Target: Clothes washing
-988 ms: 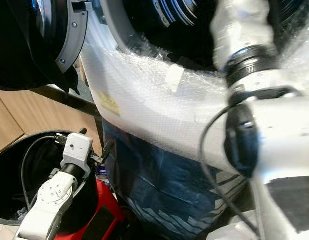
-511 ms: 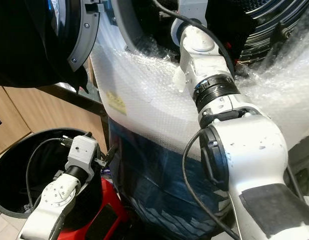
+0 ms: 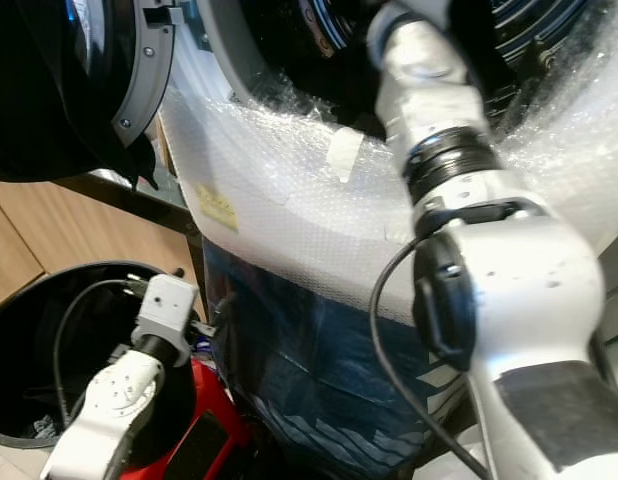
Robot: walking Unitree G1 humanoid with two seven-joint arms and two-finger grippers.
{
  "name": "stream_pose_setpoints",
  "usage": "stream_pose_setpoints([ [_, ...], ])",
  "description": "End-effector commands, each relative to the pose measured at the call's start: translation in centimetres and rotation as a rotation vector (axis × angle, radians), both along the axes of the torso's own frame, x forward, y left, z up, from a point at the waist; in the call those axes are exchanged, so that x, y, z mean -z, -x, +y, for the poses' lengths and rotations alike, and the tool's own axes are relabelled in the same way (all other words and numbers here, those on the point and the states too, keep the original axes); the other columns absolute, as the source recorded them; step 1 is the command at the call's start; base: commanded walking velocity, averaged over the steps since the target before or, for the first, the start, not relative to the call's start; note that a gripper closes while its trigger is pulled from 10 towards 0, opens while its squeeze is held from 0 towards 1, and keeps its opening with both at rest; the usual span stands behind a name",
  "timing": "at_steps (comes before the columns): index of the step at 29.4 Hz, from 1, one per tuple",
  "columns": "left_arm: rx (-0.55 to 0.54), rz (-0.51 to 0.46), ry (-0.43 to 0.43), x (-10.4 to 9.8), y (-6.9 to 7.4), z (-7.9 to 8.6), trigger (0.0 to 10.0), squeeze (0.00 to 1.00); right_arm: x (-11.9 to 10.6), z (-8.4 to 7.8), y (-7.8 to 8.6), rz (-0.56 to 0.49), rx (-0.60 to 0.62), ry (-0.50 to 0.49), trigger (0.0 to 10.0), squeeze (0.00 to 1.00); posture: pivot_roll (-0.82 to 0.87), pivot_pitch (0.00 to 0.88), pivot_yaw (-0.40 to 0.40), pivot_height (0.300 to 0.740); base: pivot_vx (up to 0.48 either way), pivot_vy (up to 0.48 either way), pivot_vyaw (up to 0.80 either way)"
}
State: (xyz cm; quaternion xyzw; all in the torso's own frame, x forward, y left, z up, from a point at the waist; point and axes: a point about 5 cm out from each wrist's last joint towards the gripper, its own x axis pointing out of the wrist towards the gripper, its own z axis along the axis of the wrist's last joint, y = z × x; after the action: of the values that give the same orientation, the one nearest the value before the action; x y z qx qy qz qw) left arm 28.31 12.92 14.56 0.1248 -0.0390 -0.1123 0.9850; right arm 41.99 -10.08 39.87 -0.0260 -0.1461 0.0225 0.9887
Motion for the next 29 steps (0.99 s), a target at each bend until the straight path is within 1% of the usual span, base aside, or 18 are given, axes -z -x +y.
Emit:
stream_pose_setpoints([
  [1,0.007,0.0,-0.004,-0.2,0.0,-0.2,10.0,0.0,0.5,-0.6,-0.2,0.029,0.011,-0.02,10.0,1.0,0.06,0.065,-0.065,0.74,0.0,0.0,0.0],
  [5,-0.002,0.003,-0.007,-0.1,0.1,0.0,10.0,0.0,1.5,-0.8,-0.4,0.054,0.016,0.013,10.0,1.0,0.06,0.067,-0.069,0.74,0.0,0.0,0.0],
  [8,-0.003,0.008,-0.009,-0.1,0.2,0.1,10.0,0.0,1.6,-1.0,-0.4,0.051,0.023,0.009,10.0,1.0,0.05,0.069,-0.065,0.74,0.0,0.0,0.0],
  [11,-0.003,0.011,-0.008,0.0,0.1,0.0,10.0,0.0,1.7,-1.5,-0.5,0.044,0.046,0.038,10.0,1.0,0.05,0.07,-0.064,0.74,0.0,0.0,0.0],
  [13,-0.002,0.01,-0.007,-0.1,0.1,0.0,10.0,0.0,1.9,-1.8,-0.5,0.047,0.046,0.03,10.0,1.0,0.05,0.074,-0.06,0.74,0.0,0.0,0.0],
  [15,-0.003,0.006,-0.007,-0.2,0.0,-0.1,10.0,0.0,2.1,-2.7,-0.6,0.055,0.053,0.018,10.0,1.0,0.05,0.074,-0.061,0.74,0.0,0.0,0.0],
  [16,-0.003,0.006,-0.007,-0.2,0.0,-0.1,10.0,0.0,2.1,-2.7,-0.6,0.055,0.053,0.018,10.0,1.0,0.05,0.074,-0.061,0.74,0.0,0.0,0.0],
  [17,-0.005,0.003,-0.008,-0.3,0.0,0.0,10.0,0.0,2.2,-3.4,-0.6,0.064,0.039,-0.022,10.0,1.0,0.05,0.075,-0.059,0.74,0.0,0.0,0.0],
  [18,-0.01,0.003,-0.006,-0.3,-0.1,0.2,10.0,0.0,2.2,-3.5,-0.6,0.069,0.01,-0.045,10.0,1.0,0.05,0.076,-0.057,0.74,0.0,0.0,0.0],
  [21,-0.012,0.006,-0.008,-0.3,-0.1,0.3,10.0,0.0,2.3,-3.4,-0.6,0.071,-0.034,-0.034,10.0,1.0,0.04,0.076,-0.056,0.74,0.0,0.0,0.0],
  [22,-0.012,0.008,-0.009,-0.2,-0.1,0.3,10.0,0.0,3.0,-3.2,-0.7,0.092,-0.087,-0.049,10.0,1.0,0.04,0.074,-0.056,0.74,0.0,0.0,0.0],
  [24,-0.011,0.008,-0.01,-0.2,-0.2,0.3,10.0,0.0,3.6,-3.8,-0.8,0.103,-0.086,-0.052,10.0,1.0,0.04,0.074,-0.052,0.74,0.0,0.0,0.0],
  [27,-0.01,0.008,-0.011,-0.2,-0.2,0.2,10.0,0.0,3.5,-4.5,-0.7,0.093,-0.087,-0.109,10.0,1.0,0.04,0.075,-0.048,0.74,0.0,0.0,0.0],
  [29,-0.009,0.008,-0.012,-0.3,-0.2,0.2,10.0,0.0,3.4,-4.6,-0.7,0.088,-0.11,-0.137,10.0,1.0,0.04,0.078,-0.045,0.74,0.0,0.0,0.0],
])
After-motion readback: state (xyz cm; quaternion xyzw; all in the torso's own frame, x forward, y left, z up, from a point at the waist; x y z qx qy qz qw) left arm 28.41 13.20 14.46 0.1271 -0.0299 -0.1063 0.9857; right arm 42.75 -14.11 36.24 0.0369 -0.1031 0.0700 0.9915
